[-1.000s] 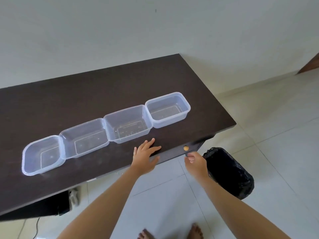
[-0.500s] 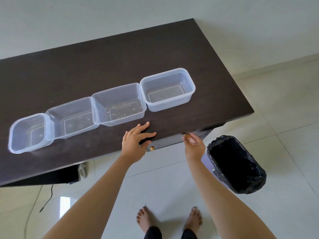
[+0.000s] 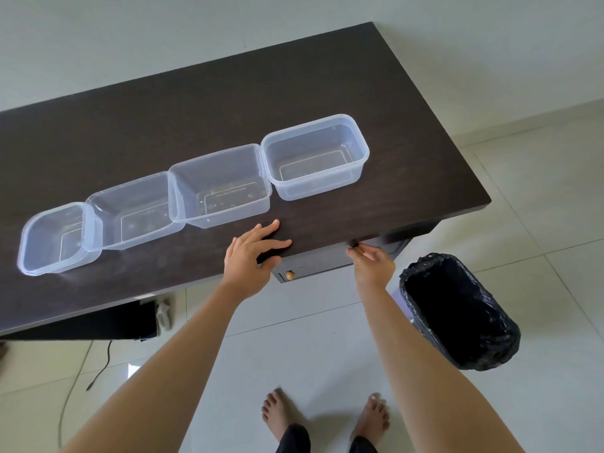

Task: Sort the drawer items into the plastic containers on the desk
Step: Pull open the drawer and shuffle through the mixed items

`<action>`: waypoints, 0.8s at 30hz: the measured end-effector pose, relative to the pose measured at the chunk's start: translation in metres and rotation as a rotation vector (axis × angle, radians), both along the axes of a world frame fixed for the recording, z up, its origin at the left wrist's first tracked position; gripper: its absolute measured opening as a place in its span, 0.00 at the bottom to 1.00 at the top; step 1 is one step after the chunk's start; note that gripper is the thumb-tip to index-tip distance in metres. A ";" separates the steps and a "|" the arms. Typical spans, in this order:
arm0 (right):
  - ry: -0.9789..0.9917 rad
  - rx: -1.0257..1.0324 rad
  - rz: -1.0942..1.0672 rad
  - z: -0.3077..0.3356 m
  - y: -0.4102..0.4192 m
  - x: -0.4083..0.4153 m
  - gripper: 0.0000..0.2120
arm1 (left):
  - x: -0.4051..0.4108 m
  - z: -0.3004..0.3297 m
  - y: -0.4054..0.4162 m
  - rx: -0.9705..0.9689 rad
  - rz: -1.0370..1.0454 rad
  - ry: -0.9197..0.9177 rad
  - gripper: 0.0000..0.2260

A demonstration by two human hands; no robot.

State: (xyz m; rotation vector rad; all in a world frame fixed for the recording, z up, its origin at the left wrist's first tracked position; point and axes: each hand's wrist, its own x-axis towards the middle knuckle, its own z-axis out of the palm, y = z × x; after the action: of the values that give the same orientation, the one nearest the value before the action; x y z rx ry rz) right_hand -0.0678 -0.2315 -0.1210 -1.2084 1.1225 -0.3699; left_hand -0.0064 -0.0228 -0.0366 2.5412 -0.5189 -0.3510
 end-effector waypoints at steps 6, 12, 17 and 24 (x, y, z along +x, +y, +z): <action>0.068 0.005 -0.012 -0.003 0.006 -0.049 0.06 | 0.001 -0.003 0.002 -0.021 0.013 -0.013 0.18; 0.143 0.009 0.024 0.003 0.008 -0.120 0.08 | -0.009 -0.002 -0.004 -0.042 0.088 -0.017 0.16; 0.136 0.029 0.068 0.012 0.003 -0.139 0.06 | -0.083 -0.014 -0.020 -0.151 0.256 -0.043 0.19; 0.124 0.091 0.112 0.013 0.000 -0.143 0.09 | -0.150 -0.043 -0.020 -0.168 0.405 0.224 0.27</action>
State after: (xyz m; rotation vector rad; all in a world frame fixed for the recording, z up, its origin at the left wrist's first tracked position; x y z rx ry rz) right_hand -0.2107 -0.2316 -0.1079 -1.2210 1.1597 -0.1590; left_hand -0.1561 -0.0430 -0.0795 2.3331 0.0519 -0.4135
